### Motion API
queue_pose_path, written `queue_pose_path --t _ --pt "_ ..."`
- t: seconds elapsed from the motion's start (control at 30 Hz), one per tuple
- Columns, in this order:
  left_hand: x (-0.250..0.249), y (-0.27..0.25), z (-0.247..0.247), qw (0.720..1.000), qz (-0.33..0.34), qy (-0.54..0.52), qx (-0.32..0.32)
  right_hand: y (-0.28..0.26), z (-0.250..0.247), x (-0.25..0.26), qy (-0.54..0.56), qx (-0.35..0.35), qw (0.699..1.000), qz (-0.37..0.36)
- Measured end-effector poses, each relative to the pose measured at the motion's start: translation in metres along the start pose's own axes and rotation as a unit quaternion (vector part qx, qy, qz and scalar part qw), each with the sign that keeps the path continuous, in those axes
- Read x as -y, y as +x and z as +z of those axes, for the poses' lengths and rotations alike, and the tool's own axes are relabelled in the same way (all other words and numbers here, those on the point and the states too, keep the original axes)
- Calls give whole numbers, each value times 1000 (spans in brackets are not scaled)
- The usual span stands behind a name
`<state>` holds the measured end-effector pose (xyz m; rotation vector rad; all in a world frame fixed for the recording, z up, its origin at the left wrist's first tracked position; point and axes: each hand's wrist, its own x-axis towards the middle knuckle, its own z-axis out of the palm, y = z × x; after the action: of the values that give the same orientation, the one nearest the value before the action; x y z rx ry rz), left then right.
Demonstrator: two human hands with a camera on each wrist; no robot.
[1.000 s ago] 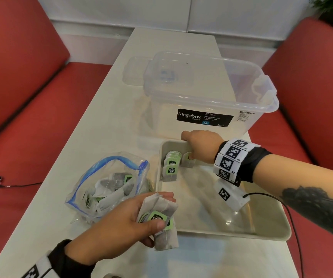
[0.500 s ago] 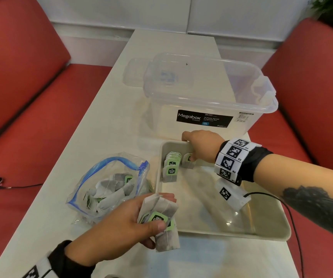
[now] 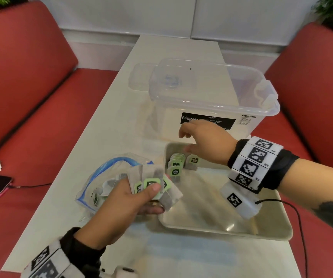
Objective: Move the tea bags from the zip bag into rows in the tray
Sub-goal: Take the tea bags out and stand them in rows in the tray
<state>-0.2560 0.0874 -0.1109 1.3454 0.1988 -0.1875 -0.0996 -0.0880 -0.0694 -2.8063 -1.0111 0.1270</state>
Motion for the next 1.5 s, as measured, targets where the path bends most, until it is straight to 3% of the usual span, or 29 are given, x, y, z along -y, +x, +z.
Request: queue_pose_path --t 0.07,0.13,0.2,0.33,0.5,0.9,1.03,1.17,1.23,1.33,1.5 --pt "-5 3 2 1000 11 -8 -16 -11 -12 22 107 6 994 -20" --pt "-10 4 5 999 30 1 -23 -23 -18 42 223 61 972 -29" --pt "-14 5 8 998 48 20 -23 -31 -17 52 273 101 956 -32" --pt "-17 4 11 997 61 40 -14 -36 -9 51 310 48 950 -5" --pt "-17 4 13 996 70 46 9 -42 -5 50 334 52 941 1" --pt "-18 7 7 994 93 39 -43 -38 -6 34 326 -30 943 63" --pt "-16 6 7 995 73 71 4 -37 -9 33 384 -49 918 83" --pt "-19 7 10 982 73 157 75 -38 -14 35 445 -23 893 68" --pt "-21 7 11 978 78 180 68 -38 -15 35 431 -19 900 59" --pt "-21 8 10 968 95 227 49 -36 -16 33 331 -51 941 52" --pt "-23 4 11 941 129 309 47 -38 -21 29 233 -67 969 49"
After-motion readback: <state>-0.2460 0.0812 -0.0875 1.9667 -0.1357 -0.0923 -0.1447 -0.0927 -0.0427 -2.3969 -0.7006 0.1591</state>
